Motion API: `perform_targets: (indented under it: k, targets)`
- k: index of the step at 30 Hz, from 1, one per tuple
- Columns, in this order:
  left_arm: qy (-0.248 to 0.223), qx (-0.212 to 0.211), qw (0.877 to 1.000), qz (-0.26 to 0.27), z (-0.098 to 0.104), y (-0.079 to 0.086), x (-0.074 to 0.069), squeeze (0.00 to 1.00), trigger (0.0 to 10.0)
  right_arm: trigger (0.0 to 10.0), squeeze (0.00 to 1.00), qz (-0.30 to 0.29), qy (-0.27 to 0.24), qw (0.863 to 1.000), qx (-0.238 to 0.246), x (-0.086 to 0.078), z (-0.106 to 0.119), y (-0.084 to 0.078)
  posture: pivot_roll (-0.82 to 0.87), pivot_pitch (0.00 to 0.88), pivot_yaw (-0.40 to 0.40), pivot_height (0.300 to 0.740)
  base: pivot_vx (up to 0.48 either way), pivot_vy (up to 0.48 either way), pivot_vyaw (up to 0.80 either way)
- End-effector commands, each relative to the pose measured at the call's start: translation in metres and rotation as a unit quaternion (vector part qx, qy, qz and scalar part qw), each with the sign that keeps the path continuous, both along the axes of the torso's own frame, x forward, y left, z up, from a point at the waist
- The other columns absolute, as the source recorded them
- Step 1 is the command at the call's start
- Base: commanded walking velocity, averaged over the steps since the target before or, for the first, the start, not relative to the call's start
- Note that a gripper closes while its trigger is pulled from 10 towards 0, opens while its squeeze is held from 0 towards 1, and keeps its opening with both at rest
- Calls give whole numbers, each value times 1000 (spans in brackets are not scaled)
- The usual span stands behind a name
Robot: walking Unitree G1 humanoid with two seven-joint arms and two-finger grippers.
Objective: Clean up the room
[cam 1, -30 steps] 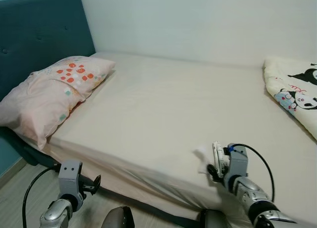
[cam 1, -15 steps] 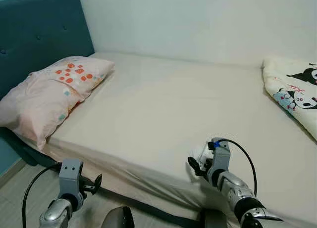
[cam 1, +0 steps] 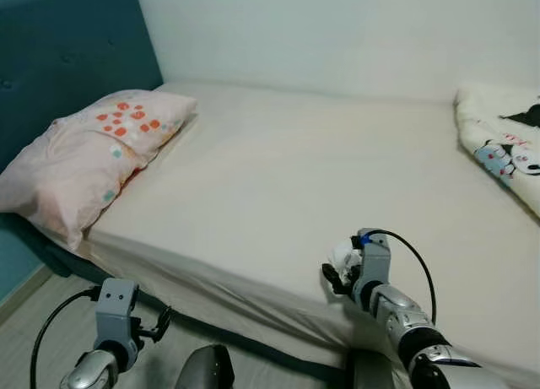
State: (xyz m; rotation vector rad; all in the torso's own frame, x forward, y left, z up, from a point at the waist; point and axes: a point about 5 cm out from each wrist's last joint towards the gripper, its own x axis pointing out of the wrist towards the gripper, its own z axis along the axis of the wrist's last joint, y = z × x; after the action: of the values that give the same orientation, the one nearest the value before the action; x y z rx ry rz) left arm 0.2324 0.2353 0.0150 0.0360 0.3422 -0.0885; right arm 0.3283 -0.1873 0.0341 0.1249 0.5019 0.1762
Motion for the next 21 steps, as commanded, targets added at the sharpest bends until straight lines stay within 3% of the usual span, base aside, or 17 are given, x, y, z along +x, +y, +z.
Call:
perform_targets:
  k: [1,4,5,6,11,21]
  targets:
    - [0,2,1000,-4,3,1,0,0,10000,10000,0,17,-15,1000,6,7,7,10,134,161,102,453,0,0,0]
    - [-7,-2,1000,-11,8,-3,3,0,10000,10000,0,16,-10,999,-33,12,12,9,137,173,99,453,0,0,0]
    - [-9,-3,1000,-14,9,-5,3,0,10000,7804,0,12,2,998,-65,13,12,6,133,183,94,453,0,0,0]
    - [-10,-5,1000,-15,10,-6,3,0,10000,0,0,11,15,996,-90,13,11,3,133,187,92,453,0,0,0]
    - [-7,-10,1000,-15,10,-8,-1,0,10000,0,0,-4,41,987,-156,10,9,-11,136,193,86,453,0,0,0]
    - [8,-12,1000,-11,6,-8,-9,0,10000,0,0,-23,49,984,-171,7,9,-30,129,168,71,453,0,0,0]
